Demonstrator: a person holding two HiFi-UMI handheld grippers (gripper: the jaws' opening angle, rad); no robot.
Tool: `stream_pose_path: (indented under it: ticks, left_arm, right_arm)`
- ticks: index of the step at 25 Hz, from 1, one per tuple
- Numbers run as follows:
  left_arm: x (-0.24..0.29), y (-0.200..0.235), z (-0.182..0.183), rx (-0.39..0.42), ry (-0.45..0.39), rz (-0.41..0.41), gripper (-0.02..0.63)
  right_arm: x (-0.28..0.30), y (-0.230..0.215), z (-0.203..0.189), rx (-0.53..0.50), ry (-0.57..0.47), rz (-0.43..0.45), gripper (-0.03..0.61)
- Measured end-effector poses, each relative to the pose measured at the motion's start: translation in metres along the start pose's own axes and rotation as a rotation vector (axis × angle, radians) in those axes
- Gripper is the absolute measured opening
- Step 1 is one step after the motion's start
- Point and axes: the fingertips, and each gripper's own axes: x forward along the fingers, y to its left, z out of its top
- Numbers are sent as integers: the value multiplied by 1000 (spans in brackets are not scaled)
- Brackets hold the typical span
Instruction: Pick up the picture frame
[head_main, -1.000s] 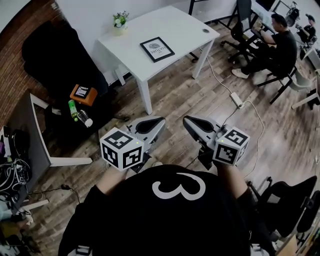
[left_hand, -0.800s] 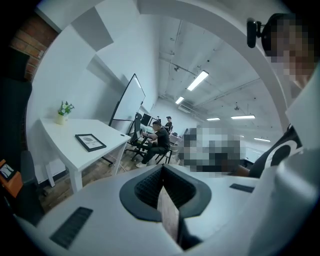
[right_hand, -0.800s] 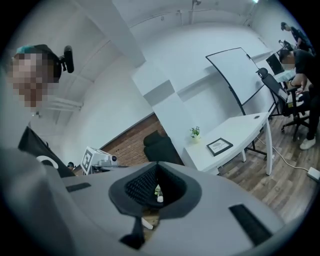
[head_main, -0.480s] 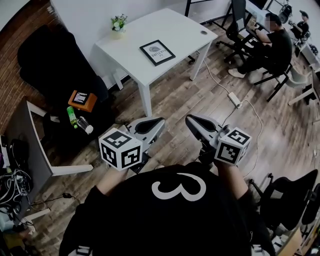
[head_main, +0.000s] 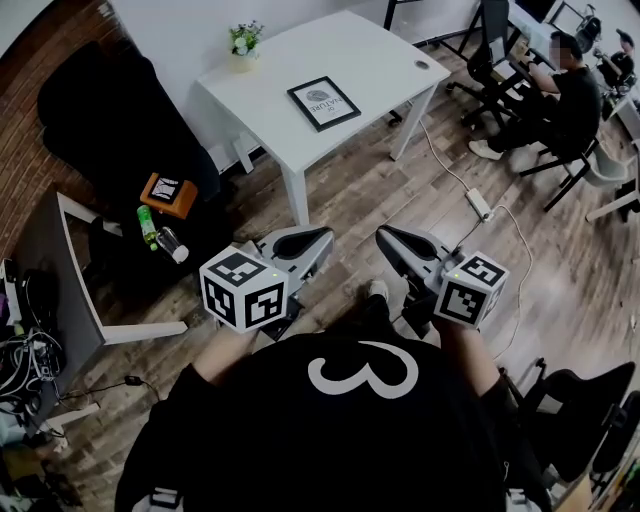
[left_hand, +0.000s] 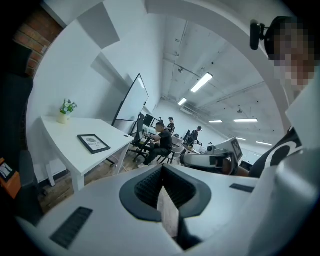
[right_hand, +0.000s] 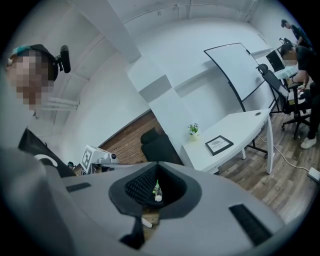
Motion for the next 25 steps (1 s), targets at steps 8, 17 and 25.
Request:
stream_pose_path:
  ticks: [8,17,25]
  left_arm:
    - [48,34,23,-57,-17,112,16]
    - [133,73,57,-112,-58,201,17]
    - [188,89,89,-122,-105,273,17]
  right_arm:
    - [30,-56,29,17,70,121,25]
    - [50,-142,74,11,128,205,25]
    - [55,-200,114,-15,160,262,26]
